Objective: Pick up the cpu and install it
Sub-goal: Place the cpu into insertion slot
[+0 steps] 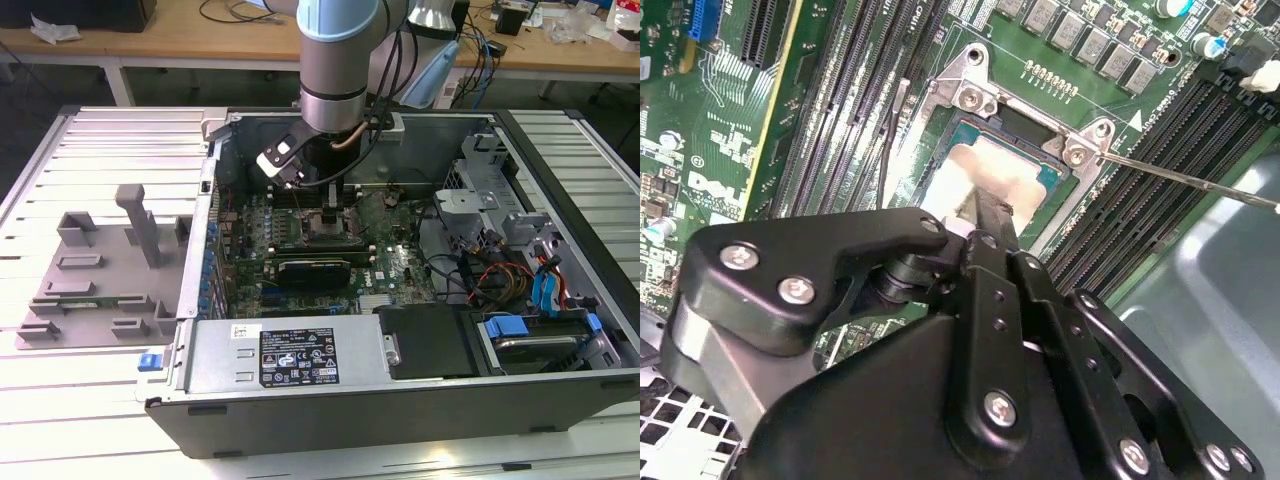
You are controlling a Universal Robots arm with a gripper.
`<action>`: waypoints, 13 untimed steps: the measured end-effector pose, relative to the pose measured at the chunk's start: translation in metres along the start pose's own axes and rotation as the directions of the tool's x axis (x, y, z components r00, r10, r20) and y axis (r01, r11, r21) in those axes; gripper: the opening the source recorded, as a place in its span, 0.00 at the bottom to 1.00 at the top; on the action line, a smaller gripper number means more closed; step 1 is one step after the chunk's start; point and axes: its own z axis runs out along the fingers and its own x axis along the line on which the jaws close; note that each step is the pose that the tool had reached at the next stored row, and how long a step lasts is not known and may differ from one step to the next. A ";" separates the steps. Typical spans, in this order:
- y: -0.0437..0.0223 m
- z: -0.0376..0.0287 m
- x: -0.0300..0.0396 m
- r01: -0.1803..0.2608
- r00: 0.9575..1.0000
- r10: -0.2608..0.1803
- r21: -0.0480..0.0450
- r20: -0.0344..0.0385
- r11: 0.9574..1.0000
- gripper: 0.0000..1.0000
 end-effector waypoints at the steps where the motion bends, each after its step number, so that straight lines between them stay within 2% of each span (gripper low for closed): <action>1: -0.0001 0.0010 0.0000 0.000 1.000 0.000 0.000 0.000 1.000 0.11; 5: -0.0002 0.0056 0.0001 0.010 1.000 -0.010 0.000 0.001 1.000 0.11; 13: -0.0004 0.0085 0.0000 0.024 1.000 -0.024 0.001 0.003 1.000 0.11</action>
